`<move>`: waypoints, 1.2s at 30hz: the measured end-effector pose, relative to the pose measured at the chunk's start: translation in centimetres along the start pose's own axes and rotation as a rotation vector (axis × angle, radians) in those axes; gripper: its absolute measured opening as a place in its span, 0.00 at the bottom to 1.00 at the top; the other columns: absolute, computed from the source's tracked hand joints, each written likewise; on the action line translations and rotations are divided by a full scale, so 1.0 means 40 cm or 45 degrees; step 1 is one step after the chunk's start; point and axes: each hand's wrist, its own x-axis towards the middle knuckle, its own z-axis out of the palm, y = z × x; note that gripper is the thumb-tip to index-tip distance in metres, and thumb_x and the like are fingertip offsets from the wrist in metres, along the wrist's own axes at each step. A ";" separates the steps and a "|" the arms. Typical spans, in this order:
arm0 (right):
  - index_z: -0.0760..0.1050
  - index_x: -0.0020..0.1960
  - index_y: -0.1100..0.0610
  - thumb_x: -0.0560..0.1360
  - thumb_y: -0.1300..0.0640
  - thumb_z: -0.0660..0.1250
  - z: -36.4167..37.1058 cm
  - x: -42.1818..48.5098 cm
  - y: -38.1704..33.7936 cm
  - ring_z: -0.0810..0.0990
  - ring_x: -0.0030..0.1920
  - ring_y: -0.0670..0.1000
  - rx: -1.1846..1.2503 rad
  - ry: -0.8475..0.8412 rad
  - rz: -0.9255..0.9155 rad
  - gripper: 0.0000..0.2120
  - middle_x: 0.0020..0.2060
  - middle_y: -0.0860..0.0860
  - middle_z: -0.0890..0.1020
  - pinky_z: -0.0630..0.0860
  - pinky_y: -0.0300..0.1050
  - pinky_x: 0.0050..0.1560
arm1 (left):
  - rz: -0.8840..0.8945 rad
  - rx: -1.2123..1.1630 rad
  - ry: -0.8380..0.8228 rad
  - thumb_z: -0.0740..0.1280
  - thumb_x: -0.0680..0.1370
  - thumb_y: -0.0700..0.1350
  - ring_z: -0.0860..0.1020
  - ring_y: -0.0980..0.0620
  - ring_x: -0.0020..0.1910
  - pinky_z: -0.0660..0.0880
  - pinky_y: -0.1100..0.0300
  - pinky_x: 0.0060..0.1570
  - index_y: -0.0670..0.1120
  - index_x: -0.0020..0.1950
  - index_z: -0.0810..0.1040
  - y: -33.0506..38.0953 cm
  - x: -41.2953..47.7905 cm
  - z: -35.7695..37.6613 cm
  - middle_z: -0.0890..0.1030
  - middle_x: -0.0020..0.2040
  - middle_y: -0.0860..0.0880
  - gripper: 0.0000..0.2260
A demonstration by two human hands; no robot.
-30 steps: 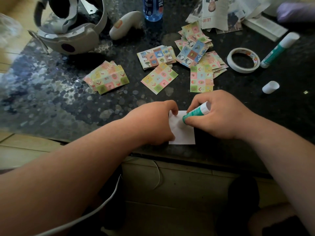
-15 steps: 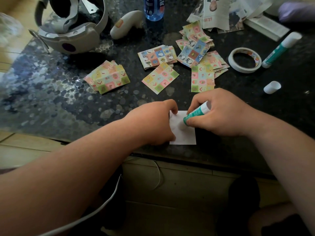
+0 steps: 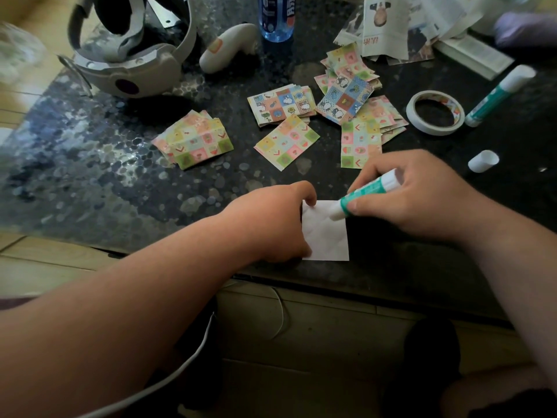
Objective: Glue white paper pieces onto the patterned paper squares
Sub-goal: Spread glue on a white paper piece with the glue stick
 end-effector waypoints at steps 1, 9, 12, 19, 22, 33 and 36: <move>0.84 0.41 0.48 0.67 0.50 0.80 0.012 -0.002 0.001 0.81 0.36 0.42 -0.024 -0.041 -0.013 0.07 0.37 0.47 0.84 0.76 0.42 0.34 | 0.002 0.002 0.003 0.78 0.71 0.54 0.75 0.53 0.46 0.76 0.57 0.43 0.60 0.70 0.66 0.001 0.000 0.000 0.71 0.41 0.58 0.32; 0.84 0.47 0.45 0.71 0.49 0.80 0.073 0.002 0.014 0.83 0.44 0.40 -0.003 -0.110 -0.133 0.07 0.41 0.42 0.85 0.81 0.37 0.41 | 0.008 0.019 0.026 0.78 0.70 0.54 0.76 0.51 0.47 0.77 0.55 0.45 0.59 0.68 0.67 0.003 -0.002 0.001 0.71 0.39 0.58 0.31; 0.83 0.45 0.45 0.71 0.48 0.79 0.074 0.005 0.012 0.82 0.41 0.39 -0.069 -0.098 -0.113 0.06 0.39 0.42 0.84 0.80 0.37 0.37 | 0.006 0.018 0.027 0.78 0.70 0.53 0.76 0.52 0.46 0.77 0.55 0.44 0.59 0.68 0.67 0.003 -0.004 0.000 0.71 0.40 0.58 0.31; 0.81 0.42 0.46 0.71 0.49 0.79 0.067 0.007 0.008 0.80 0.36 0.42 -0.205 -0.046 -0.071 0.06 0.36 0.44 0.82 0.75 0.38 0.33 | -0.001 0.009 0.019 0.78 0.70 0.54 0.75 0.52 0.46 0.77 0.55 0.44 0.59 0.68 0.66 0.003 -0.004 0.001 0.71 0.40 0.58 0.31; 0.82 0.44 0.45 0.71 0.47 0.79 0.076 -0.002 0.006 0.81 0.40 0.40 -0.122 -0.097 -0.103 0.06 0.39 0.43 0.83 0.76 0.37 0.36 | 0.002 0.005 0.016 0.78 0.70 0.53 0.76 0.51 0.48 0.78 0.54 0.47 0.59 0.68 0.66 0.004 -0.004 -0.002 0.71 0.40 0.58 0.31; 0.82 0.44 0.46 0.71 0.46 0.79 0.050 -0.004 -0.003 0.79 0.37 0.44 -0.242 -0.120 0.011 0.08 0.38 0.45 0.81 0.69 0.35 0.33 | -0.017 0.001 -0.004 0.78 0.70 0.54 0.72 0.57 0.41 0.73 0.58 0.40 0.60 0.68 0.66 0.001 0.002 0.001 0.72 0.40 0.59 0.31; 0.82 0.44 0.45 0.71 0.45 0.78 0.048 -0.010 -0.005 0.80 0.39 0.44 -0.239 -0.117 0.023 0.07 0.39 0.45 0.82 0.72 0.37 0.35 | -0.021 0.012 -0.006 0.79 0.70 0.54 0.73 0.58 0.41 0.74 0.58 0.41 0.61 0.68 0.66 0.001 0.002 0.000 0.72 0.41 0.60 0.32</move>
